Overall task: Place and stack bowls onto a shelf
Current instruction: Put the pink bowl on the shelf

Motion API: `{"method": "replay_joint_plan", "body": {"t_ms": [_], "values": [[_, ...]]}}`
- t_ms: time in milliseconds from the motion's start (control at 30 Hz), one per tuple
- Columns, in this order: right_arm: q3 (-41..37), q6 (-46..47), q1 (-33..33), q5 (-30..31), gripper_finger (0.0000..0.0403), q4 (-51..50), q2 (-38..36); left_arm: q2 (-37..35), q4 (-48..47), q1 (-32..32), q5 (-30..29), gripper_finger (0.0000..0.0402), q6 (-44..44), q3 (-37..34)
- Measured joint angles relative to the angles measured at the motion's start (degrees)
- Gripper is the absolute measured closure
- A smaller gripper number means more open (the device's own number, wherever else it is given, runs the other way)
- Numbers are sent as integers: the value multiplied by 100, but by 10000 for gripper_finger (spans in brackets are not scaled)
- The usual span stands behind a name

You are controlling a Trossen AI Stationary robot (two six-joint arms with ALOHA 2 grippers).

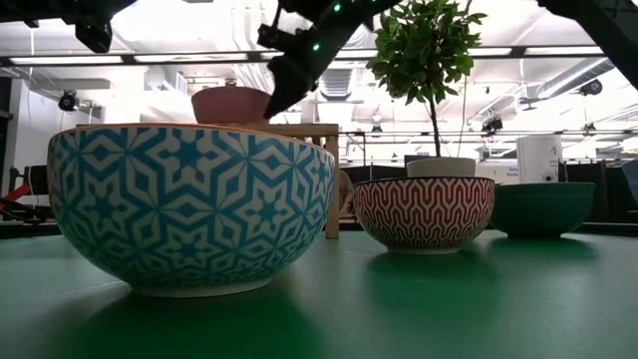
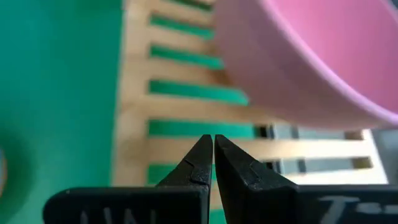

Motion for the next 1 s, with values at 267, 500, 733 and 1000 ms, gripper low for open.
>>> {"method": "replay_joint_plan", "body": {"t_ms": [267, 500, 733, 1000], "values": [[-814, 332, 234, -483, 394, -793, -821, 167, 13, 0, 2, 364, -167, -44], [-2747, 786, 648, -498, 394, 270, -2072, 645, 4, 0, 4, 364, -481, -52], [-4483, 1167, 1160, -457, 394, 1978, -3125, 1342, 571, 0, 4, 364, -519, -8], [-5935, 1597, 1361, -452, 394, 3507, -3831, 1993, 851, 0, -289, 364, -310, 219]]}}
